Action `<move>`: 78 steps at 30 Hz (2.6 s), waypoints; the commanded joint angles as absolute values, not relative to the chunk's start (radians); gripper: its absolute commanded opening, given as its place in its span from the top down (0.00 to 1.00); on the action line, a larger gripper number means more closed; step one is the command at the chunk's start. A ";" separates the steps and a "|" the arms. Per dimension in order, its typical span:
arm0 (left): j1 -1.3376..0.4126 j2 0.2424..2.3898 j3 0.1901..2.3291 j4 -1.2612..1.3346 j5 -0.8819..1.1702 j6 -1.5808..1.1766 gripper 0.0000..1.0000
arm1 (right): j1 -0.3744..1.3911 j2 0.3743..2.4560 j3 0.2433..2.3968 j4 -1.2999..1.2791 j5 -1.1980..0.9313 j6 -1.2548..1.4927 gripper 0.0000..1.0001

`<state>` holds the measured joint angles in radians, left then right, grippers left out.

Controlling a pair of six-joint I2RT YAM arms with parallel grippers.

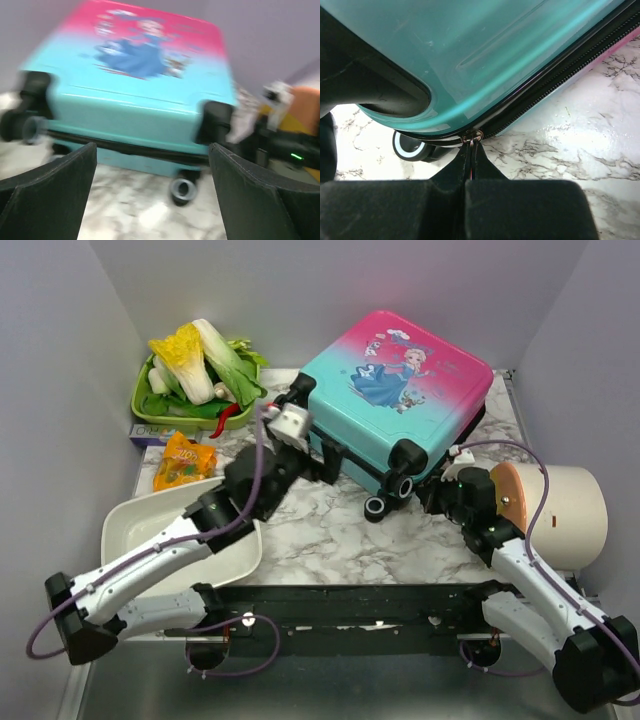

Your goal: Open, take out, and arrange the luggage

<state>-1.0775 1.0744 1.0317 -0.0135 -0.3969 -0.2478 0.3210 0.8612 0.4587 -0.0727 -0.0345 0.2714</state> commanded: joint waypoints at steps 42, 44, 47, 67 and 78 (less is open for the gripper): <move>-0.256 1.987 1.844 -0.609 0.475 0.328 0.53 | 0.270 0.815 0.471 0.150 -0.166 0.230 0.99; -0.256 1.967 1.832 -0.595 0.486 0.328 0.89 | 0.268 0.819 0.471 0.150 -0.161 0.230 0.99; -0.252 1.934 1.804 -0.558 0.457 0.287 1.00 | 0.270 0.830 0.483 0.150 -0.132 0.227 0.99; -0.497 1.306 1.051 -0.069 0.014 -0.431 1.00 | 0.236 0.827 0.531 0.144 -0.279 0.146 0.99; -0.563 1.331 1.192 -0.253 -0.500 -0.730 1.00 | 0.238 0.644 0.419 0.178 -0.606 0.066 0.99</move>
<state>-0.5270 1.3491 1.0859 -0.3878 -0.1989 -0.5343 0.1921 0.7254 0.3798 -0.0196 -0.1741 0.0959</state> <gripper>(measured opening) 0.590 0.013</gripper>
